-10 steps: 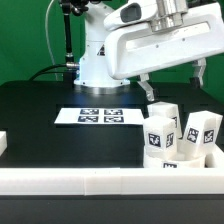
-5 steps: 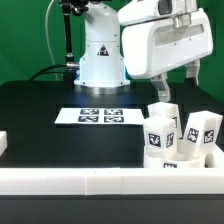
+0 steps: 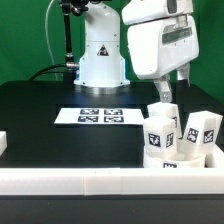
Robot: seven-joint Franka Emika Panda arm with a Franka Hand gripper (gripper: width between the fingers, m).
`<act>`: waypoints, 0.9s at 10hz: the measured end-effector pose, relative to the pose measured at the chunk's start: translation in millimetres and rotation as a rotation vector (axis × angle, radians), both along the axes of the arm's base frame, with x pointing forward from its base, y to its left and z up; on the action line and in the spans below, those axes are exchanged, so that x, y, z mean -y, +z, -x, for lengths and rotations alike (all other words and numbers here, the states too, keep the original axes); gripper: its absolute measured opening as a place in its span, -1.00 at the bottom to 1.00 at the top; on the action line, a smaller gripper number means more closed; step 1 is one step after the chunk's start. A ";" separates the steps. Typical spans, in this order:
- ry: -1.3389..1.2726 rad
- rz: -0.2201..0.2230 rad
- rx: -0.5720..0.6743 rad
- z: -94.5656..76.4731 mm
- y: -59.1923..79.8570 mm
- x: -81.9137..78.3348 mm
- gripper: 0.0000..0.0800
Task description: Assemble stool
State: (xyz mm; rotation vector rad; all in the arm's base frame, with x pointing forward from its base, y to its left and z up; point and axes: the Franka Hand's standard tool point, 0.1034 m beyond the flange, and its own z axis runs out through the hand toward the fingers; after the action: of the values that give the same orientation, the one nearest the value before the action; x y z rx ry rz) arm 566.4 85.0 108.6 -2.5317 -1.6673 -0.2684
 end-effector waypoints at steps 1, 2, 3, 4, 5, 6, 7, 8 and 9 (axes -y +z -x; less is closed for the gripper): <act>0.125 0.025 0.018 -1.1 -1.8 -1.9 0.62; 0.236 0.043 0.020 -1.6 -4.4 -4.5 0.62; 0.301 0.051 0.029 -2.5 -5.7 -5.4 0.62; 0.345 0.056 0.036 -2.5 -6.1 -3.5 0.62; 0.414 0.067 0.047 -2.6 -6.4 -1.6 0.62; 0.465 0.071 0.055 -2.6 -6.7 -0.9 0.62; 0.513 0.076 0.062 -2.4 -7.5 -0.3 0.62; 0.610 0.088 0.073 -1.7 -10.4 -0.4 0.62; 0.661 0.090 0.078 -2.2 -13.0 -0.6 0.62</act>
Offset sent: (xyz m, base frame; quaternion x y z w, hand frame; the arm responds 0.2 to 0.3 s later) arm 0.0000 0.0000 0.0000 0.0000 0.0000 -0.1296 0.9916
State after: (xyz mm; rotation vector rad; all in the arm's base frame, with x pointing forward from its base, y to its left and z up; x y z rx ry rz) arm 568.6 85.6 95.7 -1.8831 -2.4605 -0.2334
